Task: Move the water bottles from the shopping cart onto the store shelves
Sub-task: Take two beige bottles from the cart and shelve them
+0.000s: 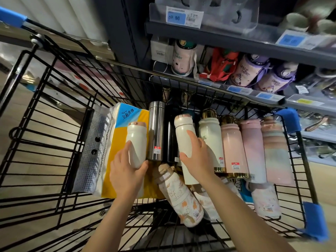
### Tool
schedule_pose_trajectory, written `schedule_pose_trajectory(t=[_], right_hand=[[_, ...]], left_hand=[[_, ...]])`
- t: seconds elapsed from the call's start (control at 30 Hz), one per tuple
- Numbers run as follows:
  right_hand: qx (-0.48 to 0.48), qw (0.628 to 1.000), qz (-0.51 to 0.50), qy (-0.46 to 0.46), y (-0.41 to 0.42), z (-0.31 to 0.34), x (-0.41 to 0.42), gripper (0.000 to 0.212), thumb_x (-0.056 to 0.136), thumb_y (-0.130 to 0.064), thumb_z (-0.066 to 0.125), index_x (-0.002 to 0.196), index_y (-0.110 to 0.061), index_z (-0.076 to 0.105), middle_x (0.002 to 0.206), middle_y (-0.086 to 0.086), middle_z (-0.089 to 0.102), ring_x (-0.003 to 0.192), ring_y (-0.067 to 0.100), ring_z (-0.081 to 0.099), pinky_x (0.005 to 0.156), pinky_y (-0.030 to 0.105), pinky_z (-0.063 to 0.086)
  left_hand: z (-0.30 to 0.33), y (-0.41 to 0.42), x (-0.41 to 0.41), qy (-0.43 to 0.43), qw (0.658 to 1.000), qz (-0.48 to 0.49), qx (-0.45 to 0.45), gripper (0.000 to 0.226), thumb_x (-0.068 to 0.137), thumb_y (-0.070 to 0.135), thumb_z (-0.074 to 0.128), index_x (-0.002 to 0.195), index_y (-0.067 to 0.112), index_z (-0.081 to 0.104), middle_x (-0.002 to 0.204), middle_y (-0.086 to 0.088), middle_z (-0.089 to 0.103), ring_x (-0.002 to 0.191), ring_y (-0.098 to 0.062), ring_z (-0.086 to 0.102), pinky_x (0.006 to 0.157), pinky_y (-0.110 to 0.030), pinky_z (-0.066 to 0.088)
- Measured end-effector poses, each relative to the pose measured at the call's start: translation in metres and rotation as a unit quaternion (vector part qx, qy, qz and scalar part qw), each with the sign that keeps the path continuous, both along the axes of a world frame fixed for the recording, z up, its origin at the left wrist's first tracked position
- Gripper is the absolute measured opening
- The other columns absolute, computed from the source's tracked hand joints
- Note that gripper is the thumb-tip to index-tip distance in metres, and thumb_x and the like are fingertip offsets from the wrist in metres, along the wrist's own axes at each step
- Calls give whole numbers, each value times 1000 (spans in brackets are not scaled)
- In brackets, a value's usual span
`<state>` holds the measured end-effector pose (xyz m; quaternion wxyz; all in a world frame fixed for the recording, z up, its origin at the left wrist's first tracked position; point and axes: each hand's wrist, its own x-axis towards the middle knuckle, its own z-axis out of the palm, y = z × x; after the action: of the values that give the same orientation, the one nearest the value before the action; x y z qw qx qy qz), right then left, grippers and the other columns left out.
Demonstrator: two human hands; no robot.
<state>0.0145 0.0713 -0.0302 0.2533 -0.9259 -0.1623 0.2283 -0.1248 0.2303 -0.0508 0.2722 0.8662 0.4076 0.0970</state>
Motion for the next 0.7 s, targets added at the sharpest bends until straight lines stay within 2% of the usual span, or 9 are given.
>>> schedule_pose_trajectory(t=[0.13,0.23,0.3,0.37,0.47,0.5,0.57,0.6,0.7], right_hand=[[65,998,6,2,-27,28,-9,75,91,-30,60,149,-38,12,142,-2,31,109,16,47,77,25,40],[115,993,-25,-11,-57,56,-8,79,90,-26,63,149,-41,12,134,-10,31,96,2,37,76,20,38],[179,981,-68,-20,-84,72,-4,82,87,-22,67,147,-45,15,138,-13,33,100,-8,34,81,14,38],[226,966,-116,-41,-118,86,2,86,83,-20,70,145,-49,18,139,-20,33,107,-13,34,92,17,38],[288,938,-175,-77,-182,105,13,88,80,-16,73,143,-50,22,137,-28,35,109,-17,43,89,13,44],[308,928,-188,-90,-207,112,17,89,79,-16,73,143,-51,22,138,-25,37,110,-15,45,88,17,47],[345,910,-201,-110,-258,125,24,93,77,-18,74,138,-61,19,141,-18,40,119,0,49,91,35,53],[364,901,-204,-116,-286,133,28,95,77,-18,75,133,-68,17,141,-17,41,120,6,52,89,38,54],[401,880,-207,-150,-380,155,39,102,76,-11,78,128,-71,14,135,-18,44,109,5,59,77,19,55]], left_hand=[[27,-18,9,-73,997,-8,14,81,74,33,83,142,25,40,128,-7,55,110,-28,51,79,-38,42],[50,-50,24,-137,990,-28,11,79,75,35,83,141,23,41,130,-7,55,114,-23,47,82,-34,37],[64,-78,37,-172,984,-51,13,79,73,38,79,140,24,40,130,-7,55,115,-20,45,84,-35,37],[78,-112,52,-194,978,-78,14,82,72,31,85,139,24,40,130,-9,55,115,-23,46,86,-36,38],[101,-176,76,-223,968,-116,16,84,70,26,87,137,29,37,131,-8,53,116,-27,47,86,-34,35],[108,-200,84,-235,963,-129,21,82,71,28,86,136,30,37,131,-8,53,115,-26,46,84,-33,34],[120,-251,100,-265,952,-149,27,83,69,27,87,135,30,37,129,-8,54,112,-22,44,83,-34,34],[127,-279,108,-275,949,-150,24,85,67,24,88,134,29,38,128,-10,55,111,-21,44,83,-37,37],[147,-366,132,-313,937,-152,13,88,65,27,90,135,33,37,128,-8,53,113,-28,48,88,-47,46]])
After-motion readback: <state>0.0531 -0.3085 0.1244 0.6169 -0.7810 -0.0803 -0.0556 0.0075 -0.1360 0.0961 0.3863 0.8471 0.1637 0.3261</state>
